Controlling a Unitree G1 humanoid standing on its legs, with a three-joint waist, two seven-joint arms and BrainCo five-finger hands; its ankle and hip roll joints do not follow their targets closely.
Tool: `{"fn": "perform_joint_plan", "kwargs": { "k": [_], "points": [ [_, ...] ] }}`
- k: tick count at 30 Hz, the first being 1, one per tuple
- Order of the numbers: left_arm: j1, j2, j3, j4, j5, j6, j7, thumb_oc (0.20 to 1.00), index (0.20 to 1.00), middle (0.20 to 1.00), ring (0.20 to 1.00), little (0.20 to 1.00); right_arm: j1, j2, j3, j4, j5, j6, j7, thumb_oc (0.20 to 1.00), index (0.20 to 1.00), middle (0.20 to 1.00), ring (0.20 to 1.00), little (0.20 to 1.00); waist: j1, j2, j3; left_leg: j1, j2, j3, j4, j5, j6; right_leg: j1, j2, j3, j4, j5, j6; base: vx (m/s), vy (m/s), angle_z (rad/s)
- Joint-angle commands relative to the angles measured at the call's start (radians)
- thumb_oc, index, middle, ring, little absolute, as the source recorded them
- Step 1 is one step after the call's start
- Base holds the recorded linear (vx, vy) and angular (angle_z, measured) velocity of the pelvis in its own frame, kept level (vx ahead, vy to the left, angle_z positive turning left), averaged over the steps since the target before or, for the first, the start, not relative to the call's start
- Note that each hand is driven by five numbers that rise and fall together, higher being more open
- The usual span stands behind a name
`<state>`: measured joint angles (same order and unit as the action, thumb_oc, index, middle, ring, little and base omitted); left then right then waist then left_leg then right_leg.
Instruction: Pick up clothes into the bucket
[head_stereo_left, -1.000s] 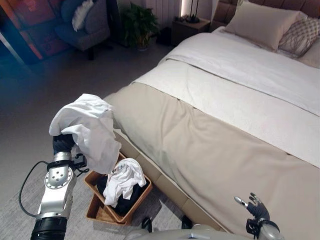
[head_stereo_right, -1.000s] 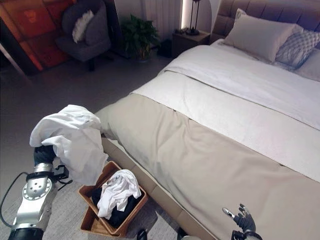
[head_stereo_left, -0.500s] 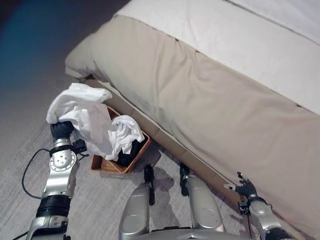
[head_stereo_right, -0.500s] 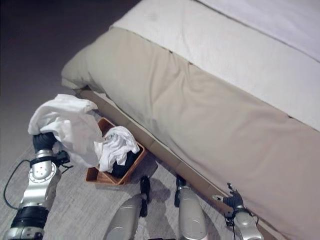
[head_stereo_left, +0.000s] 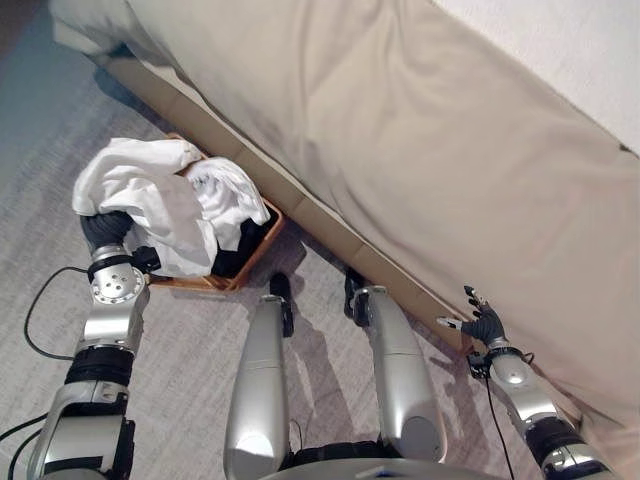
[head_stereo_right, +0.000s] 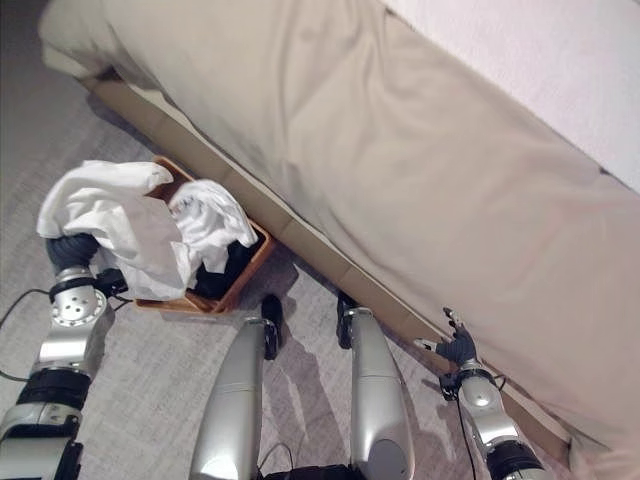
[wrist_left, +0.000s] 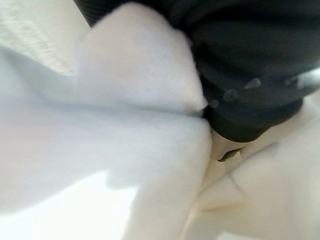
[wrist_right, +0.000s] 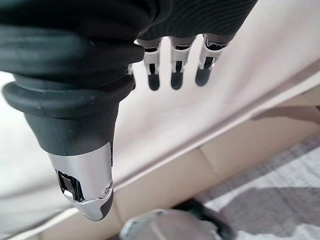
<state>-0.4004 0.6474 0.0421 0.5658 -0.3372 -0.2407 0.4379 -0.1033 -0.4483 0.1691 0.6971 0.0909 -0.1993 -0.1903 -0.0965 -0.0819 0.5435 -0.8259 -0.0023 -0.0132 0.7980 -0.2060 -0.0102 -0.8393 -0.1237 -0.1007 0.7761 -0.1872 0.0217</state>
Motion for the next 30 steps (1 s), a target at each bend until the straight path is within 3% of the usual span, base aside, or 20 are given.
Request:
{"fn": "perform_joint_plan", "kwargs": {
  "k": [1, 8, 15, 16, 17, 30],
  "points": [
    [-0.057, 0.069, -0.023, -0.004, -0.026, -0.05, 0.041, 0.2, 0.2, 0.2, 0.2, 0.2, 0.036, -0.035, 0.015, -0.021, 0.045, -0.041, -0.048, 1.0, 1.0, 1.0, 1.0, 1.0, -0.015, -0.011, -0.023, -0.01, -0.031, -0.064, 0.03, -0.043, 0.02, 0.04, -0.055, 0.01, -0.016, -0.018, 0.055, -0.05, -0.018, 0.0],
    [-0.142, 0.1, -0.081, 0.056, -0.02, -0.03, 0.056, 0.2, 0.2, 0.2, 0.2, 0.2, 0.032, -0.048, 0.006, -0.041, 0.073, -0.055, -0.081, 1.0, 1.0, 1.0, 1.0, 1.0, -0.026, -0.022, -0.023, -0.155, -0.031, -0.064, 0.102, -0.054, 0.024, -0.104, -0.061, 0.006, 0.06, -0.03, 0.055, -0.01, 0.0, 0.01],
    [-0.182, 0.112, -0.103, 0.084, -0.028, -0.028, 0.066, 0.2, 0.2, 0.2, 0.2, 0.2, 0.034, -0.043, 0.017, -0.04, 0.079, -0.064, -0.093, 1.0, 1.0, 1.0, 1.0, 1.0, -0.031, -0.026, -0.023, -0.201, -0.03, -0.065, 0.111, -0.057, 0.03, -0.157, -0.064, 0.007, 0.064, -0.026, 0.056, 0.0, 0.0, 0.0],
    [-0.193, 0.113, -0.108, 0.104, -0.032, -0.02, 0.065, 0.511, 0.511, 0.511, 0.511, 0.511, 0.033, -0.042, 0.021, -0.039, 0.081, -0.065, -0.094, 1.0, 1.0, 1.0, 1.0, 1.0, -0.033, -0.028, -0.023, -0.21, -0.029, -0.066, 0.109, -0.055, 0.03, -0.165, -0.064, 0.007, 0.059, -0.025, 0.057, 0.0, 0.0, 0.0],
    [-0.204, 0.111, -0.111, 0.115, -0.036, -0.014, 0.069, 1.0, 1.0, 1.0, 1.0, 1.0, 0.032, -0.041, 0.025, -0.041, 0.082, -0.064, -0.093, 1.0, 1.0, 1.0, 1.0, 1.0, -0.034, -0.029, -0.023, -0.212, -0.028, -0.067, 0.108, -0.055, 0.031, -0.166, -0.065, 0.006, 0.058, -0.024, 0.057, 0.0, 0.0, 0.0],
    [-0.207, 0.08, -0.068, 0.163, -0.034, 0.04, 0.12, 1.0, 1.0, 1.0, 1.0, 1.0, 0.008, -0.027, 0.044, -0.037, 0.071, -0.049, -0.096, 1.0, 1.0, 1.0, 1.0, 1.0, -0.031, -0.033, -0.023, -0.198, -0.025, -0.066, 0.078, -0.055, 0.035, -0.159, -0.065, 0.004, 0.025, -0.018, 0.057, 0.0, 0.0, 0.0]
  ]
}}
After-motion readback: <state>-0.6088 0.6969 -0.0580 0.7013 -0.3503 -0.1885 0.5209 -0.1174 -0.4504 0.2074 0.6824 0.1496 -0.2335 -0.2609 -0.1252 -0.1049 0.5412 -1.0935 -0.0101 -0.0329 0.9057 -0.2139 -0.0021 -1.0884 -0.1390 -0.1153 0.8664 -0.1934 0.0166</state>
